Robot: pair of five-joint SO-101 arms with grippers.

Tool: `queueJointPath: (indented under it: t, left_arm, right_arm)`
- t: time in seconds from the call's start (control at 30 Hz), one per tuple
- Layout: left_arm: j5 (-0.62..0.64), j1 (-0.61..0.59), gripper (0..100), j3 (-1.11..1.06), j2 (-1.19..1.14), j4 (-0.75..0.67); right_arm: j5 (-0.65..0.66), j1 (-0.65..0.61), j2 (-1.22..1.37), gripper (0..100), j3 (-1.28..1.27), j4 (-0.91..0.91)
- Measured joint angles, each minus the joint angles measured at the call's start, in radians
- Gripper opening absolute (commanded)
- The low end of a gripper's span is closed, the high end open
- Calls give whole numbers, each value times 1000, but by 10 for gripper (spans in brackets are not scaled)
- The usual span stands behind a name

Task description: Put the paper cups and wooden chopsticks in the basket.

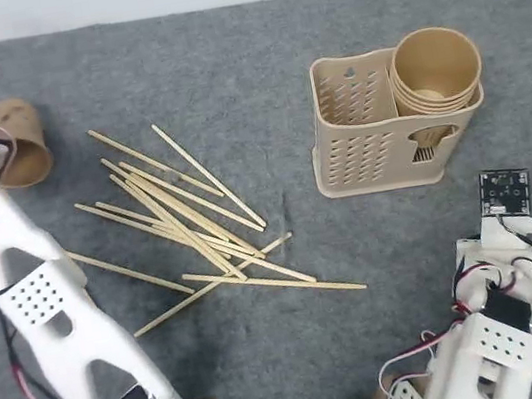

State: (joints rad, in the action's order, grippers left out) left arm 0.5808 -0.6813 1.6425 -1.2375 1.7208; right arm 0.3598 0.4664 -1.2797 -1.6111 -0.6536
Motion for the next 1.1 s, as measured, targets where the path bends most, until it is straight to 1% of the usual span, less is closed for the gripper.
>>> queueJointPath:
  t: [0.23, 0.4, 0.5, 0.67, 0.73, 0.87, 1.1]
  left_arm:
    - [0, -5, 214, 0, 6, 2]
    - [-14, -34, 214, 0, 95, 2]
    - [-80, -49, 214, 0, 163, 2]
    - [-308, -51, 213, 2, 238, 2]
    - [-361, -55, 213, 2, 247, 2]
    - [-376, -89, 213, 2, 284, 3]
    - [-376, -129, 213, 2, 470, 3]
  right_arm:
    - [0, 0, 0, 9, 0, 0]
    - [0, 0, 0, 9, 0, 0]
    - [0, 0, 0, 9, 0, 0]
    - [0, 0, 0, 9, 0, 0]
    - [0, 0, 0, 9, 0, 0]
    - [0, 0, 0, 9, 0, 0]
    - [0, 0, 0, 9, 0, 0]
